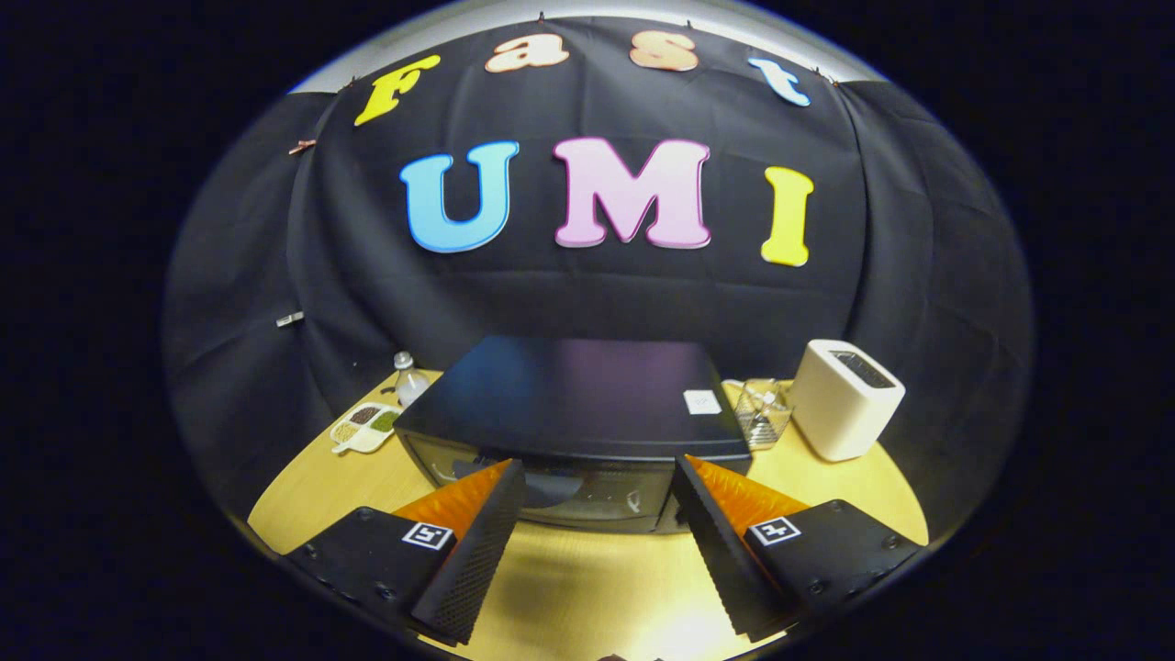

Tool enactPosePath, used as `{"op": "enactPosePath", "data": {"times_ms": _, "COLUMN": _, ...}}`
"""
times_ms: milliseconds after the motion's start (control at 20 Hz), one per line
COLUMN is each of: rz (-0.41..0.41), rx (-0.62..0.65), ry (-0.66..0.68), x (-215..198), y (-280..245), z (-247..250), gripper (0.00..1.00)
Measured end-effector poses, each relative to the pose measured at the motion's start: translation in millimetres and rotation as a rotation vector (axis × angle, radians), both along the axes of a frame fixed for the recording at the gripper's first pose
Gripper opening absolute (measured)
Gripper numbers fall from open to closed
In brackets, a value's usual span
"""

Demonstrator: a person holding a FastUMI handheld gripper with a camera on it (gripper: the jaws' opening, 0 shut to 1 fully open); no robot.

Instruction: Open the toaster oven, put the food inside, and close the toaster oven door.

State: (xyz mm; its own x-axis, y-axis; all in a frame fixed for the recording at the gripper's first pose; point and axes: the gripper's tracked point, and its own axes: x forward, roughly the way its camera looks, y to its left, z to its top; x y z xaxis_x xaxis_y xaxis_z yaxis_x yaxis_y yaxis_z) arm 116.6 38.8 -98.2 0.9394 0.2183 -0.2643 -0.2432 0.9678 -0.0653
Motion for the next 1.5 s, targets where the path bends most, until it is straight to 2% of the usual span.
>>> {"op": "enactPosePath", "data": {"times_ms": 300, "rz": -0.084, "rx": 0.027, "ry": -0.154, "x": -36, "y": -79, "z": 81, "gripper": 1.00}}
{"op": "enactPosePath", "data": {"times_ms": 550, "rz": -0.184, "rx": 0.079, "ry": -0.158, "x": -81, "y": -141, "z": 99, "gripper": 1.00}}
{"op": "enactPosePath", "data": {"times_ms": 650, "rz": -0.197, "rx": 0.063, "ry": -0.186, "x": -93, "y": -151, "z": 110, "gripper": 0.98}}
{"op": "enactPosePath", "data": {"times_ms": 850, "rz": -0.184, "rx": 0.014, "ry": -0.236, "x": -99, "y": -157, "z": 129, "gripper": 0.98}}
{"op": "enactPosePath", "data": {"times_ms": 1050, "rz": -0.177, "rx": 0.063, "ry": -0.255, "x": -93, "y": -151, "z": 140, "gripper": 0.98}}
{"op": "enactPosePath", "data": {"times_ms": 1500, "rz": -0.150, "rx": 0.088, "ry": -0.242, "x": -79, "y": -125, "z": 142, "gripper": 0.98}}
